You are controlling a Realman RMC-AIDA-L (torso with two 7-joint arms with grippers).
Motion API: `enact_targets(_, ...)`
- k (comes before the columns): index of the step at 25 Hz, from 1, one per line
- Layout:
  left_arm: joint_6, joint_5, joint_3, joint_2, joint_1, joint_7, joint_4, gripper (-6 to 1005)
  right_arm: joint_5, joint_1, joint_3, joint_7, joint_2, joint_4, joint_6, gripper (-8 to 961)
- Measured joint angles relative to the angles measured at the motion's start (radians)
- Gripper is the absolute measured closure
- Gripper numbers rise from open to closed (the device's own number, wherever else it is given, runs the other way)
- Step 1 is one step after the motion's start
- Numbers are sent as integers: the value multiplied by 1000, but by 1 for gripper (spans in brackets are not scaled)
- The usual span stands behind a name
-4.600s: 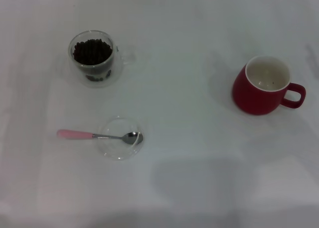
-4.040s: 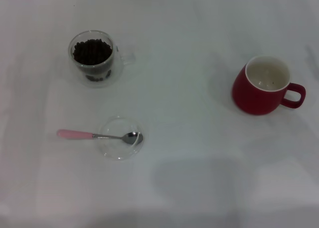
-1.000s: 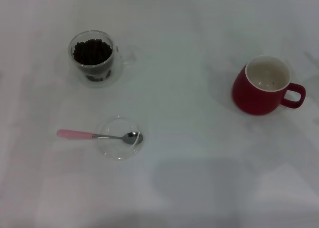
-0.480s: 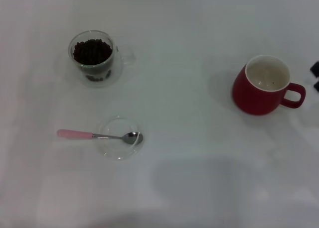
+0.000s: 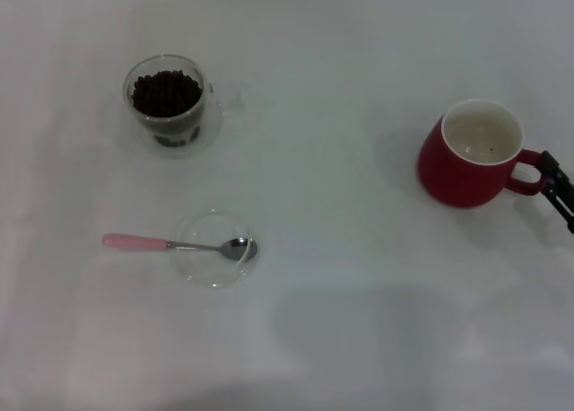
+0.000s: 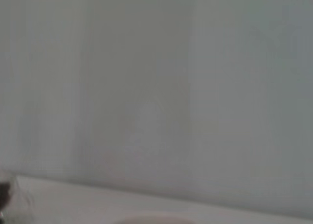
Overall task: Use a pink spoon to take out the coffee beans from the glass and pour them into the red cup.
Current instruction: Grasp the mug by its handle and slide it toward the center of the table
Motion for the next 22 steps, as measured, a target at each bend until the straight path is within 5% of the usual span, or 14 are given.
enact_targets(22, -3, -23, 0, 3, 11, 0, 1, 137, -3, 29, -1, -11, 8, -35, 195, 317)
